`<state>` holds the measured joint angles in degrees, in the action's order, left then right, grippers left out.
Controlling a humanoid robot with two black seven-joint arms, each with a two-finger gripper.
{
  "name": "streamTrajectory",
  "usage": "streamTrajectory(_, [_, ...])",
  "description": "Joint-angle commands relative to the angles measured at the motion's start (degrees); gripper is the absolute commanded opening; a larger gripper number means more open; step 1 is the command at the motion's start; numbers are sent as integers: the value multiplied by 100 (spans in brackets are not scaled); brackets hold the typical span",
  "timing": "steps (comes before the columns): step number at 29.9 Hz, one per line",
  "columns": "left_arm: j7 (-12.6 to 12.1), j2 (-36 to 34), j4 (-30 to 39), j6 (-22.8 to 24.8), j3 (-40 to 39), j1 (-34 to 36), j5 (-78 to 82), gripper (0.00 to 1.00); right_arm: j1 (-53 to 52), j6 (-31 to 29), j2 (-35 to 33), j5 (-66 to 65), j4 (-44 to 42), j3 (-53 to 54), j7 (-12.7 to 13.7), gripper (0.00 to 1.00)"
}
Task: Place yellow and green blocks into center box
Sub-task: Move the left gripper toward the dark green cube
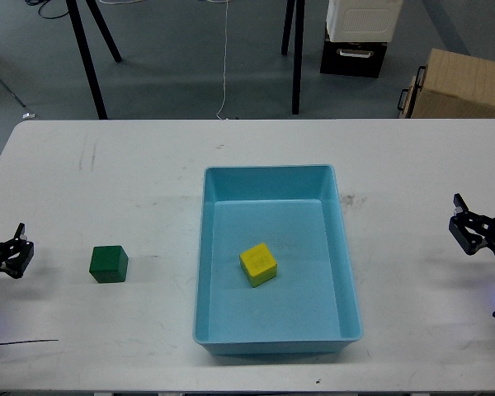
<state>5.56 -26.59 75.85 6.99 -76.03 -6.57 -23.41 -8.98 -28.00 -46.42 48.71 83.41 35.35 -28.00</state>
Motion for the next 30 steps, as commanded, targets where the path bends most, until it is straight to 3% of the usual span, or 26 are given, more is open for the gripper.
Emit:
streamTrajectory(1, [7,-4,0,12,1,-2,3,100,10,0,-7,-2,0,16,0,100])
streamTrajectory(4, [77,5,0,-31,-52,-2,3,100,19,0,-16,-2,0,42,0,100])
streamTrajectory(12, [586,5,0,47,-122,-28,-6,100,19,0,-7,-10,8,34,0,100])
streamTrajectory(17, [1192,5,-8,56,-114,-11,3,100,19,0,-25,-19,8,42,0,100])
streamTrajectory(21, [1526,-31,-17,30,-87,-2,195,100,19,0,-16,-28,8,42,0,100])
streamTrajectory(26, [2063,-31,0,-329,-79,7,1143,100,10,0,-16,-28,8,51,0,100])
streamTrajectory(30, [2107,-65,18,-655,-96,7,1733,100,10,0,-42,-46,8,34,0,100])
